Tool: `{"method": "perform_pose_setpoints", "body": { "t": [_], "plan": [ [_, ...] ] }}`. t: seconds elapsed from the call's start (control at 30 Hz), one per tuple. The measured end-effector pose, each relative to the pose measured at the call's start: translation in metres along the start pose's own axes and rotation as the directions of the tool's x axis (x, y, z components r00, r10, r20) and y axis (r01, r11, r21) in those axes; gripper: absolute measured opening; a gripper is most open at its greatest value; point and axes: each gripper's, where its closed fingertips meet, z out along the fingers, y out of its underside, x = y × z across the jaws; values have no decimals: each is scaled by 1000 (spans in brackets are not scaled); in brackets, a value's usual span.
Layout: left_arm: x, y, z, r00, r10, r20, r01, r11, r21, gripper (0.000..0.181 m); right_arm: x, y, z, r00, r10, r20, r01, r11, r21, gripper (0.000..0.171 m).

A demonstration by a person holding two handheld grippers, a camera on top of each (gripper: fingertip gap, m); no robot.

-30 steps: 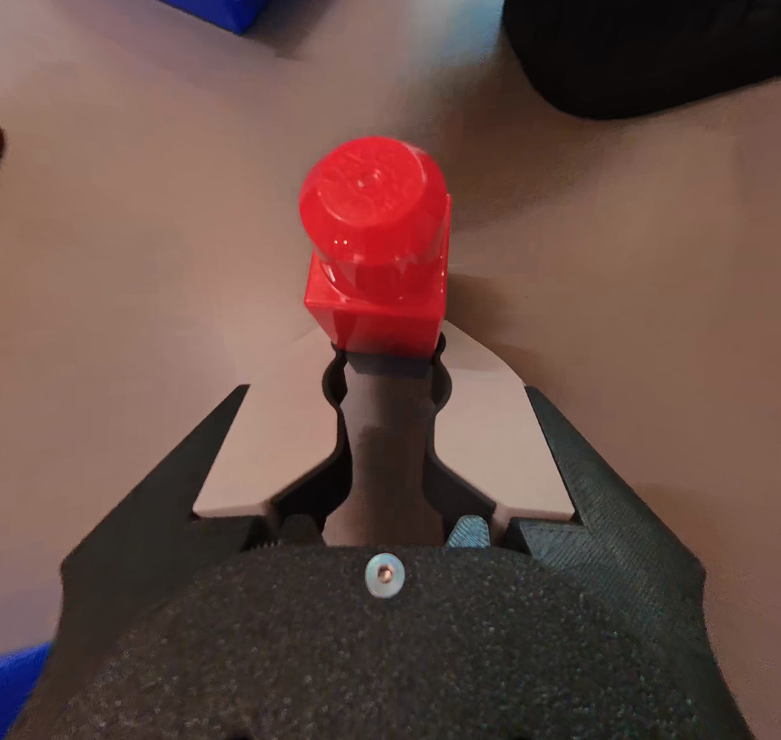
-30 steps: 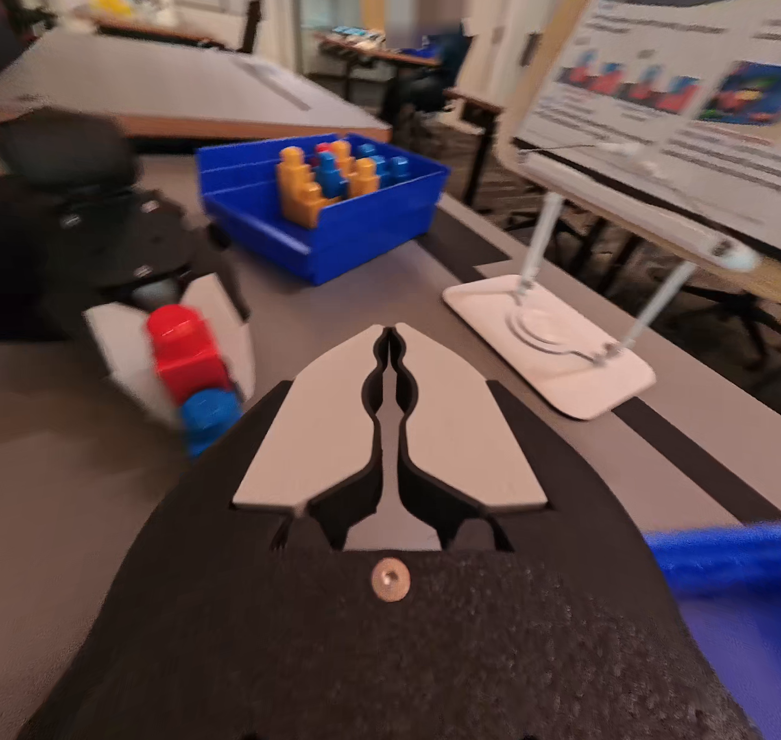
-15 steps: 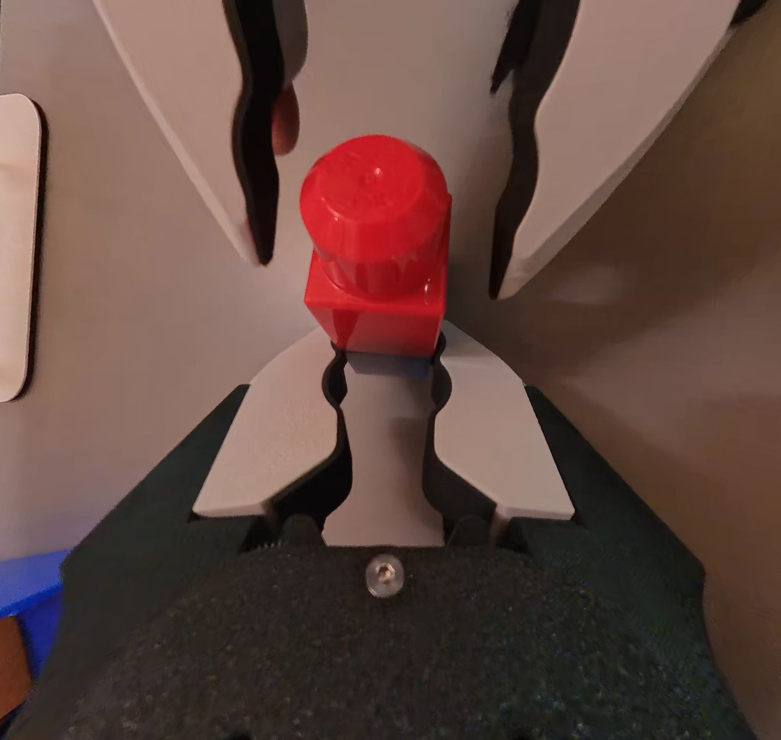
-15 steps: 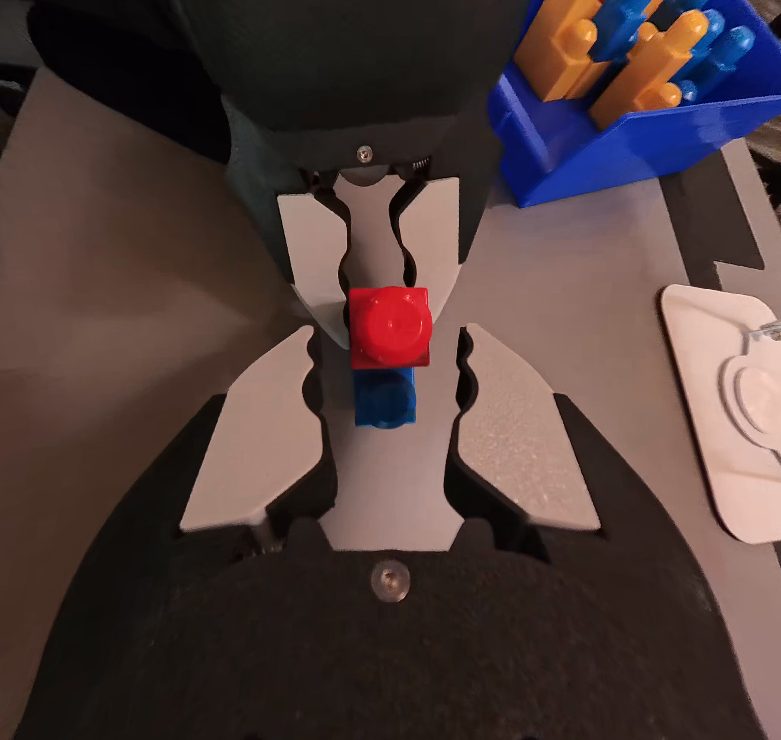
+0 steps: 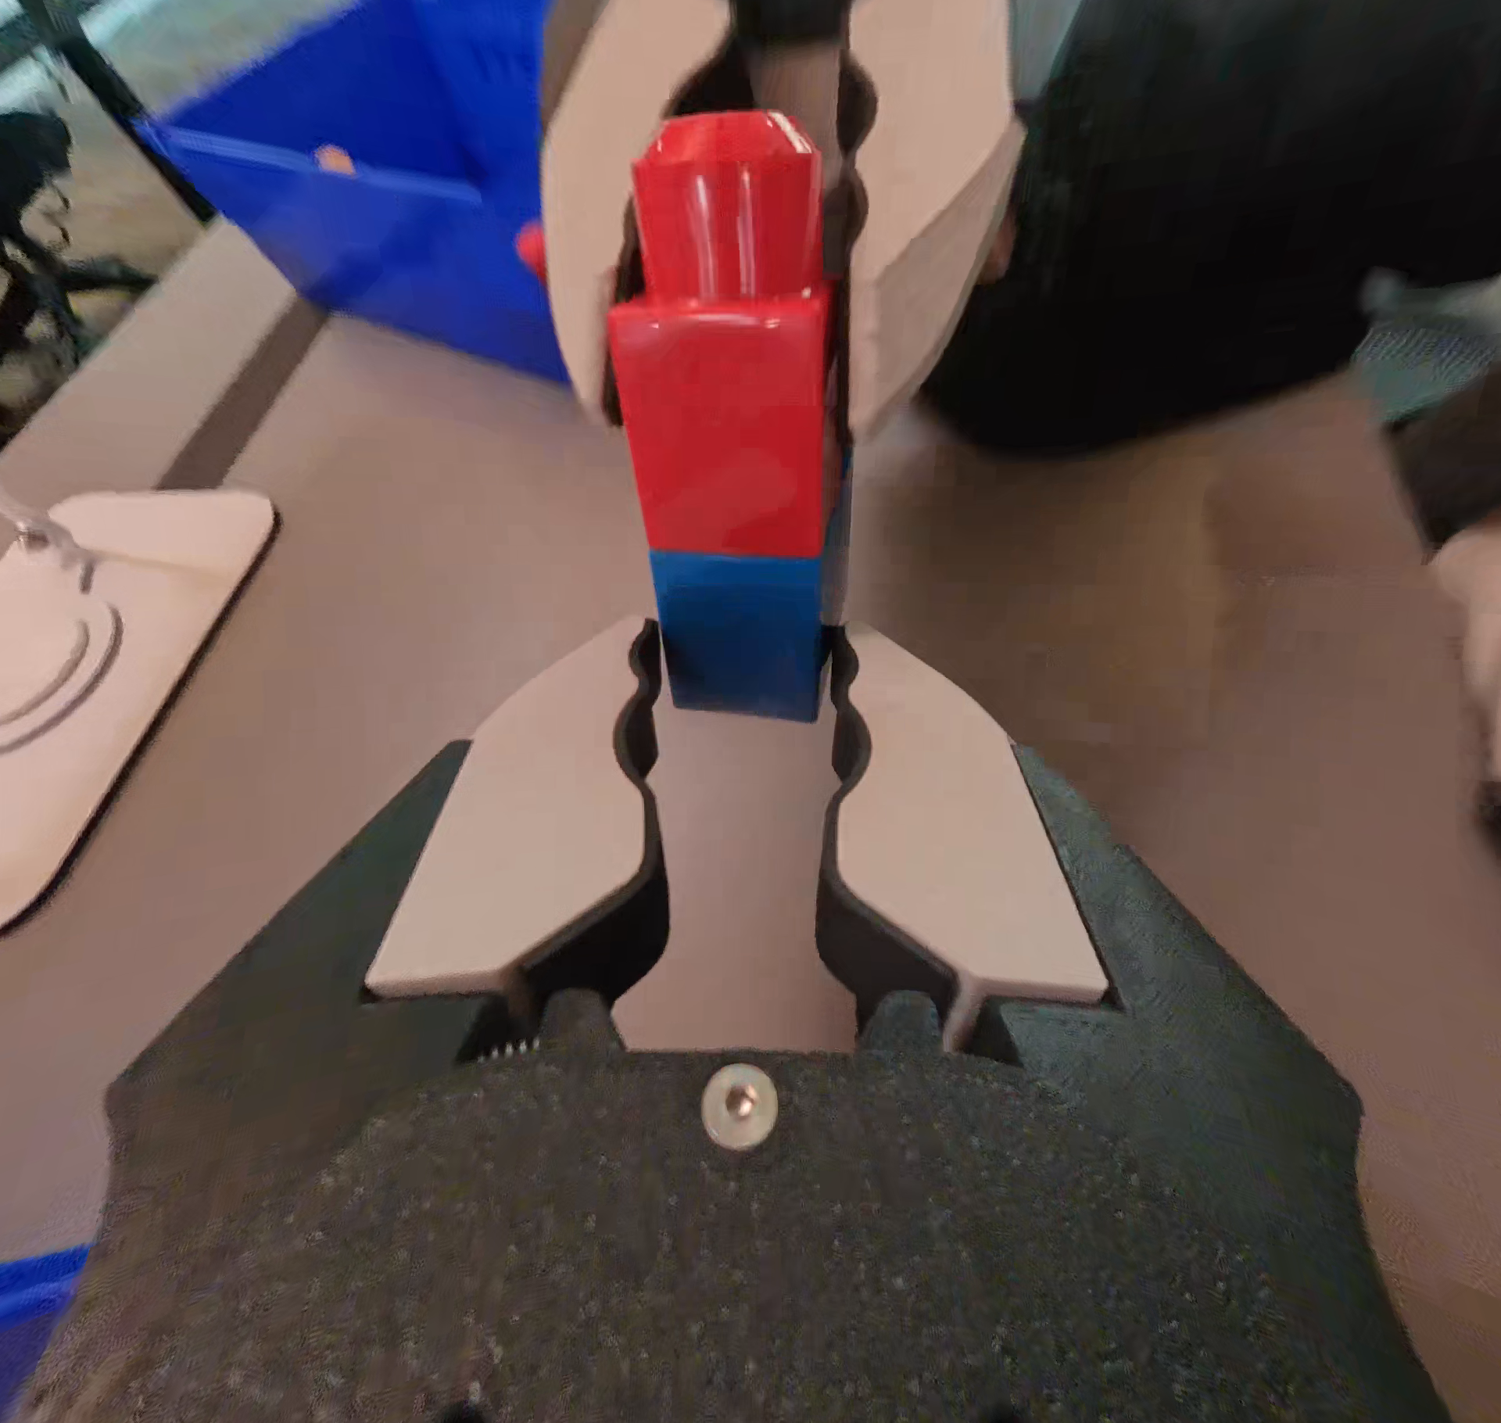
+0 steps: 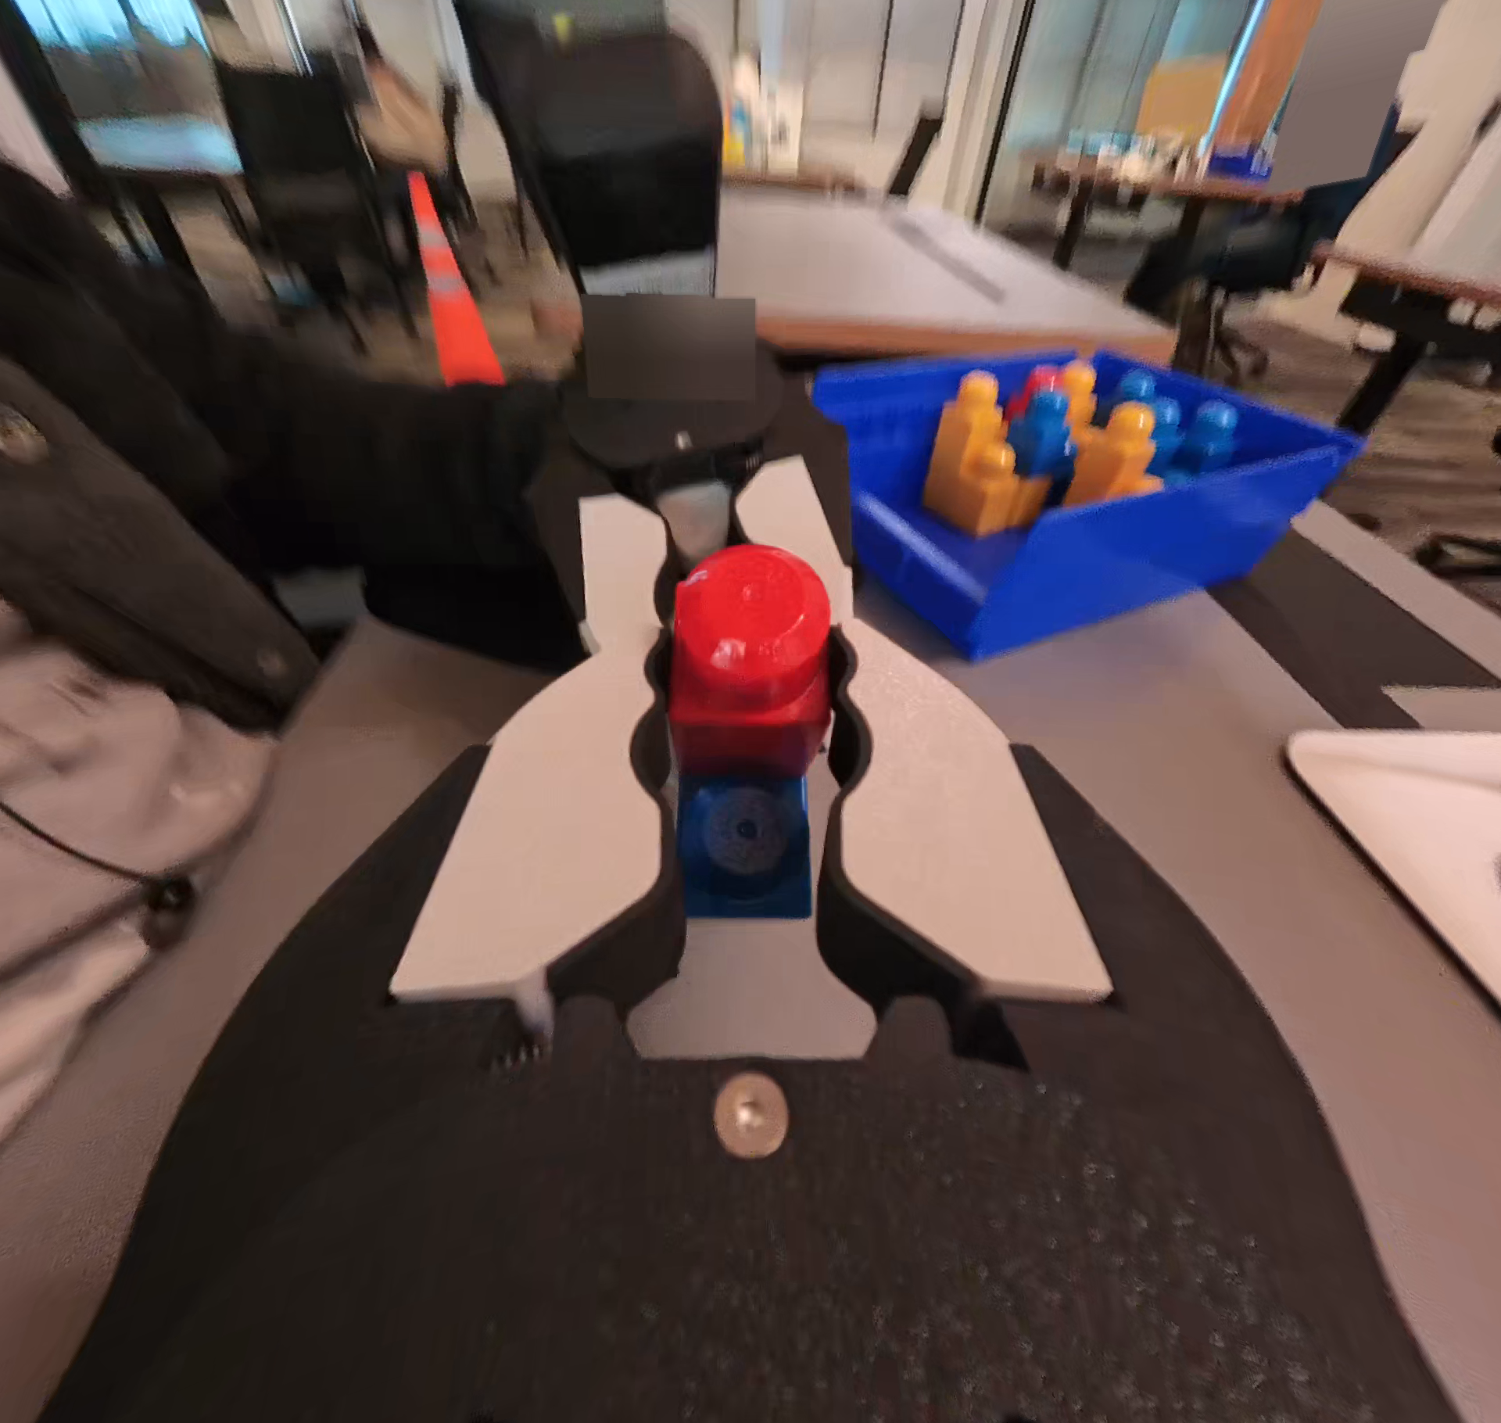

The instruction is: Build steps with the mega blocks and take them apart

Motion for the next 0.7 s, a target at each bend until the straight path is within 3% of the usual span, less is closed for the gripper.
{"method": "perform_pose_setpoints", "body": {
  "t": [0.1,0.27,0.4,0.5,0.7],
  "plan": [
    [0,-32,-13,993,-104,-63,116,968,221,49,0,-32,-14,993,101,61,-113,965,238,36],
    [9,-60,-19,960,-192,-204,264,862,433,63,0,-59,-26,975,179,133,-220,867,447,36],
    [11,-74,-21,956,-200,-214,284,813,508,59,-2,-60,-23,969,195,148,-244,832,498,36],
    [13,-78,-26,954,-200,-225,293,792,535,42,-4,-56,-18,969,198,147,-245,835,493,36],
    [11,-74,-29,947,-214,-238,306,821,482,41,-4,-51,-16,972,194,130,-232,862,450,36]
  ]
}}
